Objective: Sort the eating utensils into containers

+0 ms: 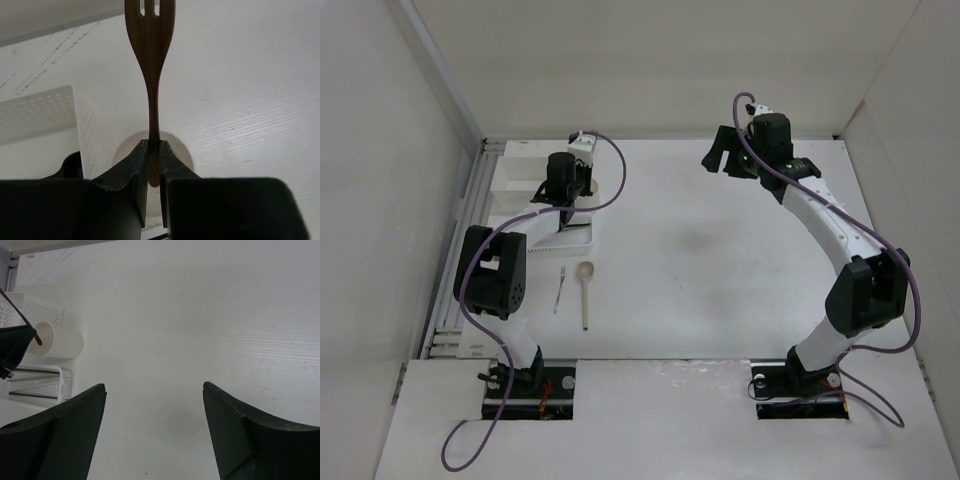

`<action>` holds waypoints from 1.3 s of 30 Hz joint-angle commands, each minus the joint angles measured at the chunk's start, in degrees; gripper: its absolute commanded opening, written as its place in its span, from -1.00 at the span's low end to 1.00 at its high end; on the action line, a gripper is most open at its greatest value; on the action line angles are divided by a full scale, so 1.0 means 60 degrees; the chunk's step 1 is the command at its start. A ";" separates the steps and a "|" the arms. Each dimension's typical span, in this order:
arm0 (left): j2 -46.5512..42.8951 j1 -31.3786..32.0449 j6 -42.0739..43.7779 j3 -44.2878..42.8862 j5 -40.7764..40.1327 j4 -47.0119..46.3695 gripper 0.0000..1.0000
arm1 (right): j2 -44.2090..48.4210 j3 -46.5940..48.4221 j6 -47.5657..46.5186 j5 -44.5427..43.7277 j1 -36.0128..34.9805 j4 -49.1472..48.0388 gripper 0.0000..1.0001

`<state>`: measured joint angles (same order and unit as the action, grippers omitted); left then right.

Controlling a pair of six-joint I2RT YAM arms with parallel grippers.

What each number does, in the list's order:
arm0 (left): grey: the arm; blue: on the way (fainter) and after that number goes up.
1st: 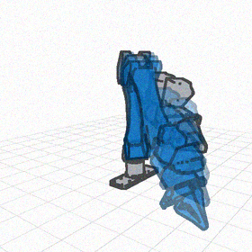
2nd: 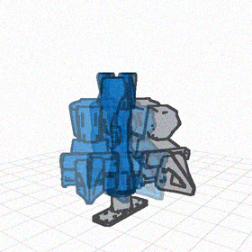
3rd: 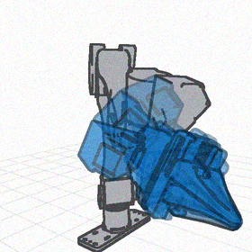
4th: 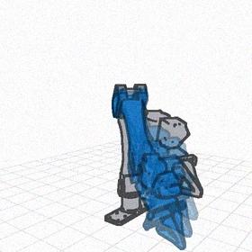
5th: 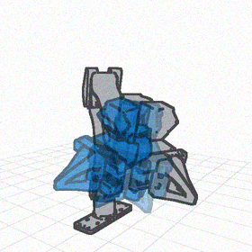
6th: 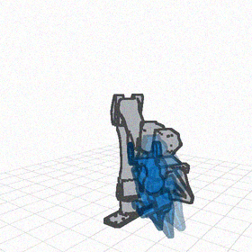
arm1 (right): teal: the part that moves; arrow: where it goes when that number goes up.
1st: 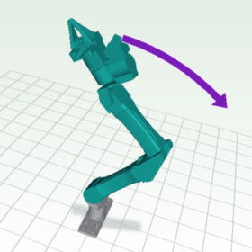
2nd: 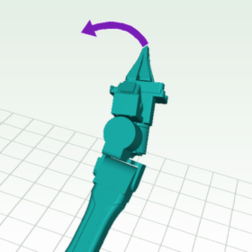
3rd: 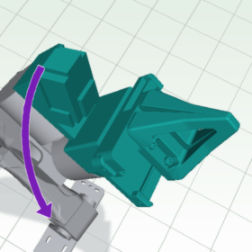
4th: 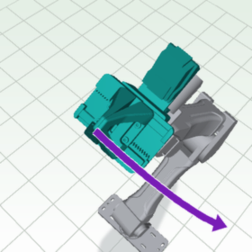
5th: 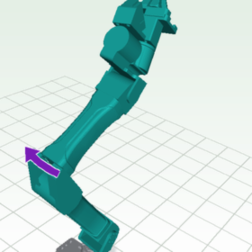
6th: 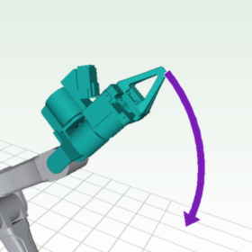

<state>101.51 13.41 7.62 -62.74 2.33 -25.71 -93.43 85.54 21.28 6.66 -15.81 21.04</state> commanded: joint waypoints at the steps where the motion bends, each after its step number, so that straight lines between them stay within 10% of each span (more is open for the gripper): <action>1: 0.0087 0.0021 -0.0551 -0.0806 -0.0022 0.0858 -1.00 | 0.0614 0.0129 -0.0119 -0.0186 0.0028 -0.0078 0.66; 28: 0.0996 0.0109 -0.1167 -0.1760 -0.1091 0.2206 -1.00 | 0.1069 -0.0150 -0.0206 -0.0728 0.0204 0.0185 0.66; 39: 0.0806 0.0109 -0.0961 -0.1247 -0.1179 0.2103 -0.10 | 0.1069 -0.0150 -0.0206 -0.0728 0.0204 0.0185 0.66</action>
<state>108.31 13.82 2.09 -70.85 -3.79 -12.34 -89.08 84.53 20.69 3.20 -14.94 22.72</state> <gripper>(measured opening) 0.441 0.832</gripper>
